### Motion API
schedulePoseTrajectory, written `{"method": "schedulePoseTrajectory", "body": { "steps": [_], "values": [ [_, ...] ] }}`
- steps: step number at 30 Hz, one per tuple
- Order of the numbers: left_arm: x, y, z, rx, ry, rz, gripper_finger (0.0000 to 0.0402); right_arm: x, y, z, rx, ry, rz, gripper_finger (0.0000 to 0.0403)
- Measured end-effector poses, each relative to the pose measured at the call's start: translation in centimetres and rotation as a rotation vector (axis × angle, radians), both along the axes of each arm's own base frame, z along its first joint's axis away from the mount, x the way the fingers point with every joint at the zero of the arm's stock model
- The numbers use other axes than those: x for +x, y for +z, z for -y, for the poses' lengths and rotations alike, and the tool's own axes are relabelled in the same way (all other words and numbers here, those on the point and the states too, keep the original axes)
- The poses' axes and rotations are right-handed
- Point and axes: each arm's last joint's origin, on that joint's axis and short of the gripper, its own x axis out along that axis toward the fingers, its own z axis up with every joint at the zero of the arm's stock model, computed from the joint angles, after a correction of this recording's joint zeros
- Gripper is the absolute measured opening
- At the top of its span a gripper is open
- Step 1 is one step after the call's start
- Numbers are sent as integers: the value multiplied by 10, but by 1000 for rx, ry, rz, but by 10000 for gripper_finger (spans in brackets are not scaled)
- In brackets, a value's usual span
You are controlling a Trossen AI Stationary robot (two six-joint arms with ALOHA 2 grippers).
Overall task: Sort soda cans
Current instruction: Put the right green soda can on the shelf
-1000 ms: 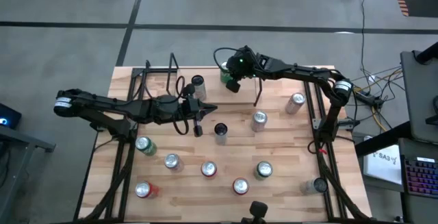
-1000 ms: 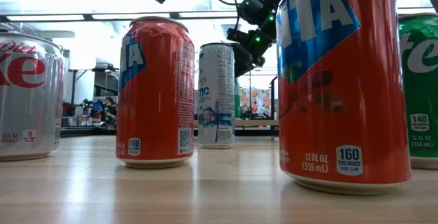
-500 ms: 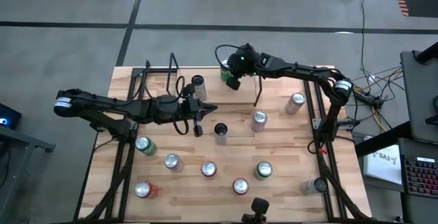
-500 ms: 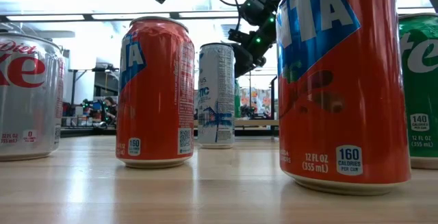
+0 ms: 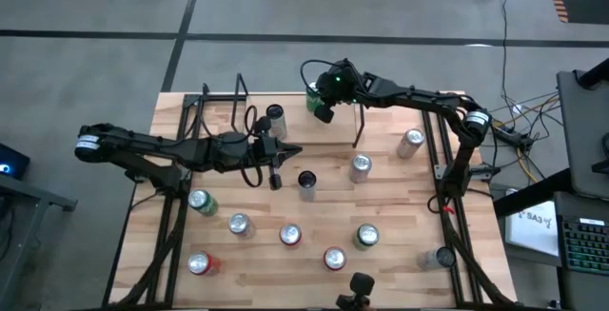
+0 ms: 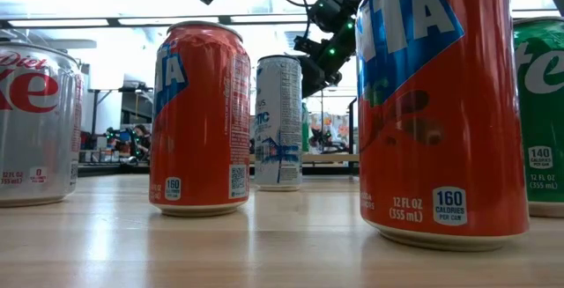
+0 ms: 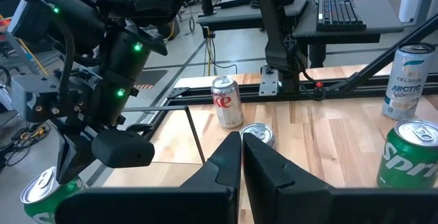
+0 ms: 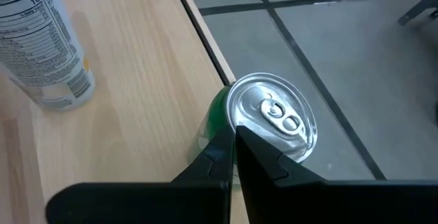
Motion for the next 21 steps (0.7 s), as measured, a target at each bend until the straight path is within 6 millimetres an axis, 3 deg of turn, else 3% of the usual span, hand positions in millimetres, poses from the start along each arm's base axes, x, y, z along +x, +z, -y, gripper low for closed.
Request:
{"method": "schedulePoseTrajectory", "body": {
  "steps": [10, 21],
  "values": [
    [0, 0, 0, 22, -4, -6, 0, -1, -3, -3, 58, 39, -5, 9],
    [0, 0, 0, 28, -4, -8, 0, 0, -16, 8, 59, 20, -30, 9]
  ]
}}
